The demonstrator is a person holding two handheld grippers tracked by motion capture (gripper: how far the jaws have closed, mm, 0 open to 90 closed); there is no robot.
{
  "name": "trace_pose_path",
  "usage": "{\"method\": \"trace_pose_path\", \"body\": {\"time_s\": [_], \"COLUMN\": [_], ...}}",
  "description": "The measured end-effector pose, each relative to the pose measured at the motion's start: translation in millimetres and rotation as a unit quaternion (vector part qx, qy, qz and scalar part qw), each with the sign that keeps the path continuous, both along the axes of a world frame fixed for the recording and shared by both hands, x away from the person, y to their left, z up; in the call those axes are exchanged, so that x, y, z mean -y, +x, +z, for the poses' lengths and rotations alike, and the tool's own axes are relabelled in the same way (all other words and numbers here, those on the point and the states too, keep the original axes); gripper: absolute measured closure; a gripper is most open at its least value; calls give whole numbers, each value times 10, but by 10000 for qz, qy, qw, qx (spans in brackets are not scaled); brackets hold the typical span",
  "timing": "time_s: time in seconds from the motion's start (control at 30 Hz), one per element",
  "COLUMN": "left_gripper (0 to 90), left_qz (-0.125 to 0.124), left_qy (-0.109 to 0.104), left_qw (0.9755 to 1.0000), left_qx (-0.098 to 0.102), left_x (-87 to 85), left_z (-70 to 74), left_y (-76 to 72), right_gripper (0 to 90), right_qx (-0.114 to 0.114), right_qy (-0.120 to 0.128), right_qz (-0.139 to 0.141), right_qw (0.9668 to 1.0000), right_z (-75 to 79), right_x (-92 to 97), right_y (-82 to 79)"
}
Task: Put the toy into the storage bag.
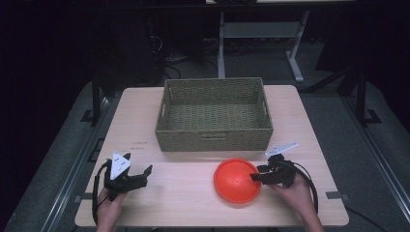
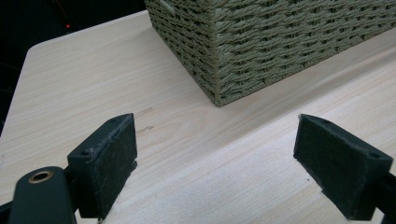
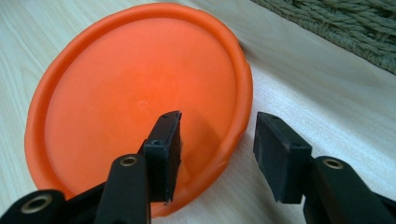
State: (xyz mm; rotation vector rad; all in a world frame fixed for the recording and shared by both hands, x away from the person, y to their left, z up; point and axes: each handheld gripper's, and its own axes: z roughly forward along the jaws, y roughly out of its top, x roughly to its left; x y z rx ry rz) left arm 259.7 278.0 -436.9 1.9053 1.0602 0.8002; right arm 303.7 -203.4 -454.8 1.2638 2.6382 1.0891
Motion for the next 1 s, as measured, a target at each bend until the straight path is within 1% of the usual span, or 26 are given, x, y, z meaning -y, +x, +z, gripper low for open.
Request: {"method": "trace_pose_path", "body": {"time_s": [0.2, 0.27, 0.43, 0.47, 0.5, 0.63, 0.67, 0.73, 0.77, 0.87, 1.0], "left_gripper": [128, 129, 128, 128, 128, 128, 128, 129, 128, 128, 128], "left_qz": [-26, -24, -32, -39, -38, -29, -29, -28, -27, -29, 9], "left_qy": [-3, -4, 2, 11, 15, 7, 7, 12, -9, 10, -13], "left_qw": [10000, 10000, 10000, 10000, 10000, 10000, 10000, 10000, 10000, 10000, 10000], "left_qx": [13, -3, 3, 8, 10, 10, 10, 7, 28, 25, 39], "left_x": [0, 4, 3, 4, 7, 6, 6, 8, 12, 13, 2], "left_z": [0, -2, 1, 2, 2, 1, 1, 2, 1, 4, 8], "left_y": [-1, -1, -3, -4, -3, -4, -4, -3, -4, -12, -16], "right_gripper": [532, 537, 547, 550, 558, 610, 636, 661, 671, 707, 744], "right_qx": [-54, -69, -193, -195, -177, -197, -185, -129, -158, -124, -98], "right_qy": [-34, -2, -12, -41, -14, 46, 98, 130, 161, 162, 306], "right_qz": [39, 39, 25, 38, 32, -30, -81, -81, -109, -155, -164], "right_qw": [10000, 10000, 9998, 9998, 9998, 9998, 9997, 9998, 9997, 9997, 9993], "right_z": [-24, -32, -54, -50, -53, -42, -37, -23, -12, 17, 73], "right_x": [-3, -9, -29, -28, -24, -3, -1, 14, 20, 29, 49], "right_y": [14, 14, 19, 19, 21, 26, 20, 18, 15, -3, -19]}}
